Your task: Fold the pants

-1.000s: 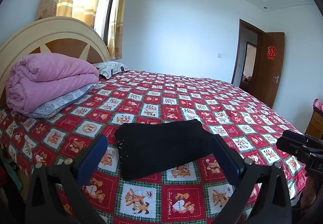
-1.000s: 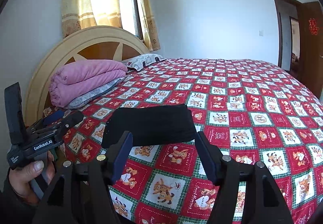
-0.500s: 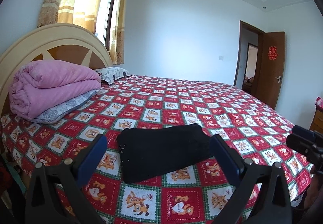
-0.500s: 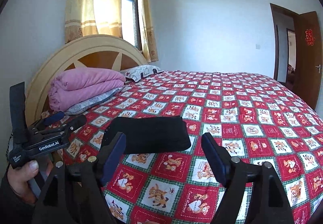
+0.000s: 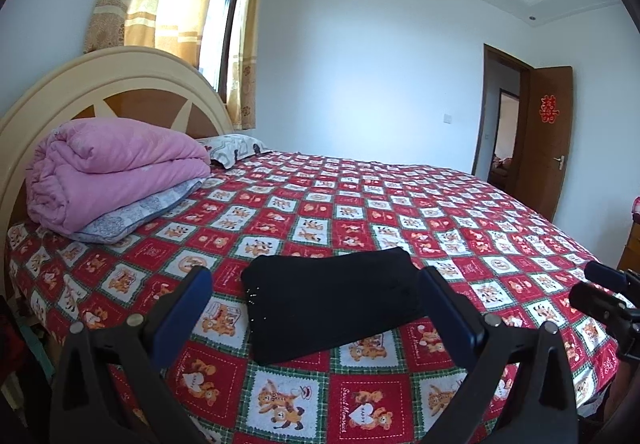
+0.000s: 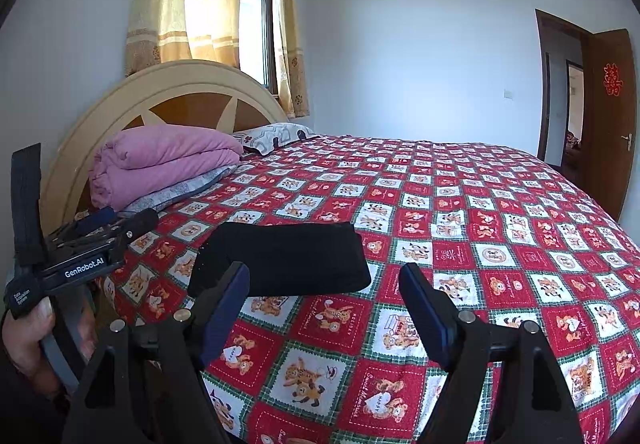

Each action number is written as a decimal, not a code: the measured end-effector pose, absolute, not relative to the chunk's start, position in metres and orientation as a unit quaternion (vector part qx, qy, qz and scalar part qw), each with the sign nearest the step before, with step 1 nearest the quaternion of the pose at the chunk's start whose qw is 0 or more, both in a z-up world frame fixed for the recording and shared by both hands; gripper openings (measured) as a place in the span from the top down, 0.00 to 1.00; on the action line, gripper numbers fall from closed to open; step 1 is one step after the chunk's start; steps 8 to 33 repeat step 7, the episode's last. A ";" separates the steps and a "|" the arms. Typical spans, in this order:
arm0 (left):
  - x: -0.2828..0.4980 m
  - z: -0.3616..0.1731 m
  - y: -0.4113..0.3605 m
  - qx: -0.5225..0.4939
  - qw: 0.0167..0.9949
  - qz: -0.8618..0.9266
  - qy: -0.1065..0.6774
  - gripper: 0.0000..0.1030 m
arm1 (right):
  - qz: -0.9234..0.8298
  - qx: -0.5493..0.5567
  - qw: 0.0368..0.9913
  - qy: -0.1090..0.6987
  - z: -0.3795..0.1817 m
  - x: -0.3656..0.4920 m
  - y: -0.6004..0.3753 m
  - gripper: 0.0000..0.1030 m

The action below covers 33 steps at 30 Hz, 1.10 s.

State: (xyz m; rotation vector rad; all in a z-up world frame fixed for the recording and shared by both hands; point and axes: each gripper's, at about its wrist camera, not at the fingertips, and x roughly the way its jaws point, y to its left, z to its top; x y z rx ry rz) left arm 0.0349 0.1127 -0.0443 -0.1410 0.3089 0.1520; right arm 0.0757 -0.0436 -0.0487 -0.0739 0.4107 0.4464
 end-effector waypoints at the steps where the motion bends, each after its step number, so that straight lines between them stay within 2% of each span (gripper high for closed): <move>1: 0.034 -0.045 0.113 -0.071 0.983 0.071 0.152 0.00 | 0.219 -0.037 0.954 0.203 -0.049 0.076 -0.044 0.24; 33: 0.039 -0.048 0.110 -0.067 0.983 0.058 0.161 0.00 | 0.217 -0.042 0.952 0.210 -0.055 0.077 -0.041 0.24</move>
